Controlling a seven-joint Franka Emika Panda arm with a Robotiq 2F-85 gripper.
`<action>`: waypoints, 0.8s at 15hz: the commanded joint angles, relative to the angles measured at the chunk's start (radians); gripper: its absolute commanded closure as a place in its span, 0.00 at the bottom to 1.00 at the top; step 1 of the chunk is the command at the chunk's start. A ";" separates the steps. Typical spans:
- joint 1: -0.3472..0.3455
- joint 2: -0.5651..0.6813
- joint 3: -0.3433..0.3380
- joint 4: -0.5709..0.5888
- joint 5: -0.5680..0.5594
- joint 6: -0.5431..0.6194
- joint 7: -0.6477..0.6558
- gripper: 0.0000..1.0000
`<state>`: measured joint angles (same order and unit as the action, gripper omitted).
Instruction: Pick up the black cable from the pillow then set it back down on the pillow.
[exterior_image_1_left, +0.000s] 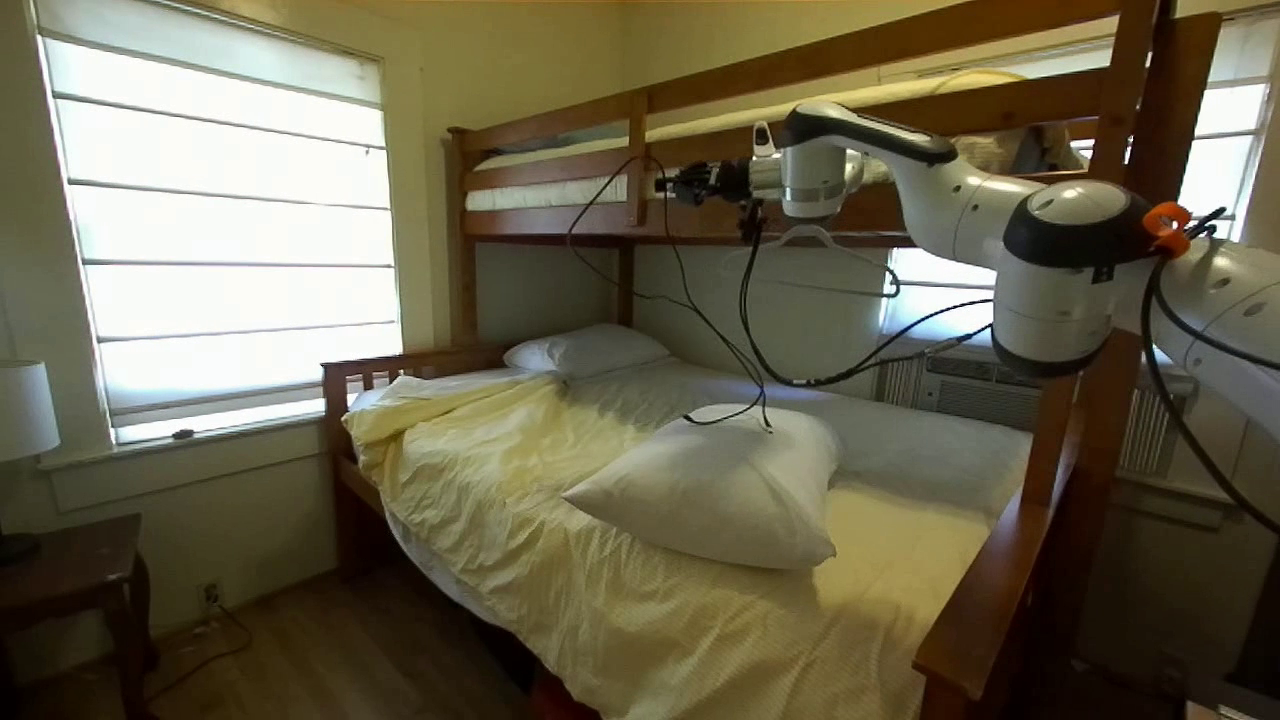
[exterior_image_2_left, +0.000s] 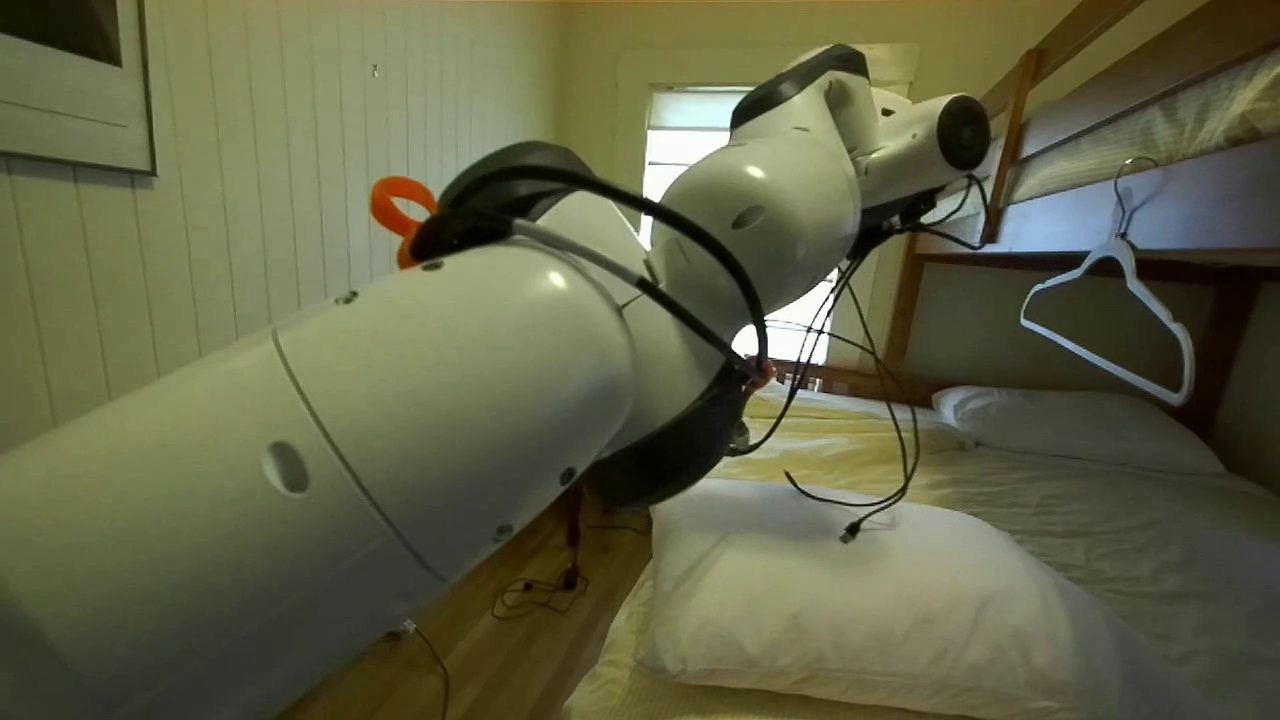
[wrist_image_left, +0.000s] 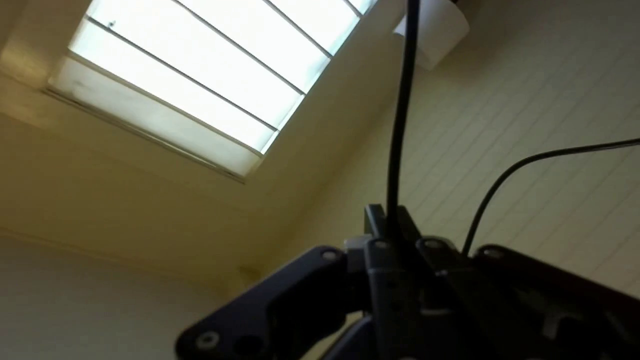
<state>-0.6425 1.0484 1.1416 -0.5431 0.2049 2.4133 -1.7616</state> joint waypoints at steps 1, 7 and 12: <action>0.001 0.000 0.025 0.000 0.000 -0.032 -0.037 0.95; 0.023 -0.002 0.026 0.024 -0.041 0.063 -0.194 0.99; 0.035 -0.008 0.025 0.022 -0.062 0.251 -0.345 0.99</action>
<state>-0.6353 1.0448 1.1777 -0.5419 0.1753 2.5758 -2.0275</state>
